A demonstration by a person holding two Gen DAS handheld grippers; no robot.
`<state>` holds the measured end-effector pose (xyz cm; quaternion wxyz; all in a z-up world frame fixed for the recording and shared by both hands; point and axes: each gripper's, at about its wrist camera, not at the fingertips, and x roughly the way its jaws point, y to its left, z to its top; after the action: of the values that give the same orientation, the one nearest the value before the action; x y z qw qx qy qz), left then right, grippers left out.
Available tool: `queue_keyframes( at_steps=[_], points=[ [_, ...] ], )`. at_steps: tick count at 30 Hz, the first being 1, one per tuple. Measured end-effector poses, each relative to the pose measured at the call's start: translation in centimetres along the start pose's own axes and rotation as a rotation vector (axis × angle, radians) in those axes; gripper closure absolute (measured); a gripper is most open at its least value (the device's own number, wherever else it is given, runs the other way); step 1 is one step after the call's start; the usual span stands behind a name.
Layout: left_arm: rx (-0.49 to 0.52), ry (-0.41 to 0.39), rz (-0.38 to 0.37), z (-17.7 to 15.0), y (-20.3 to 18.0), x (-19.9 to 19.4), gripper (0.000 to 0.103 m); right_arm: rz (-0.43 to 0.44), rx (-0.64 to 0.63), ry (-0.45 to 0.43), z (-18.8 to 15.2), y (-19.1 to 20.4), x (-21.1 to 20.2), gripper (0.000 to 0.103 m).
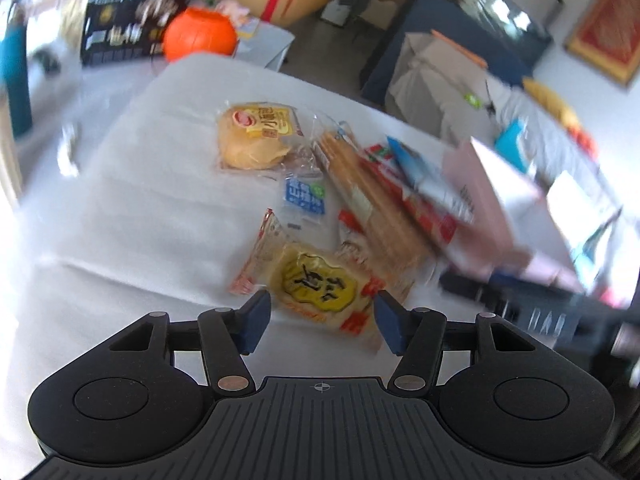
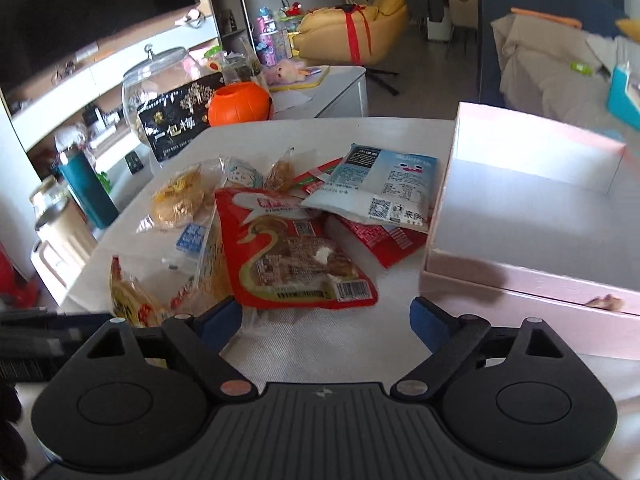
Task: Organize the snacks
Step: 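Reach the right gripper to the candy bag while the left gripper grasps the yellow rice-cracker bag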
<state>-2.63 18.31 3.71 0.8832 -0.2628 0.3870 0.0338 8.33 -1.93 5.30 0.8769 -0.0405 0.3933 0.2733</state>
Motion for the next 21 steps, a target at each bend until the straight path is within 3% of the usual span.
queue_keyframes(
  at_steps=[5,11,15,17,21],
  points=[
    [-0.049,-0.008,0.039,1.3,0.1,2.1,0.039,-0.003,0.031,0.017,-0.3,-1.1,0.2,0.011],
    [0.188,-0.028,0.142,1.3,-1.6,3.0,0.042,0.101,0.046,0.066,-1.3,0.1,-0.2,0.011],
    [0.273,-0.036,0.247,1.0,-1.5,2.3,0.046,0.119,0.031,0.08,-1.7,1.5,0.4,0.013],
    [0.289,-0.04,0.289,0.9,-0.8,1.7,0.045,0.111,0.023,0.077,-1.7,1.8,0.9,0.016],
    [0.256,-0.039,0.303,1.2,1.0,0.8,0.045,0.116,0.045,0.079,-1.0,2.0,2.2,0.016]
  ],
)
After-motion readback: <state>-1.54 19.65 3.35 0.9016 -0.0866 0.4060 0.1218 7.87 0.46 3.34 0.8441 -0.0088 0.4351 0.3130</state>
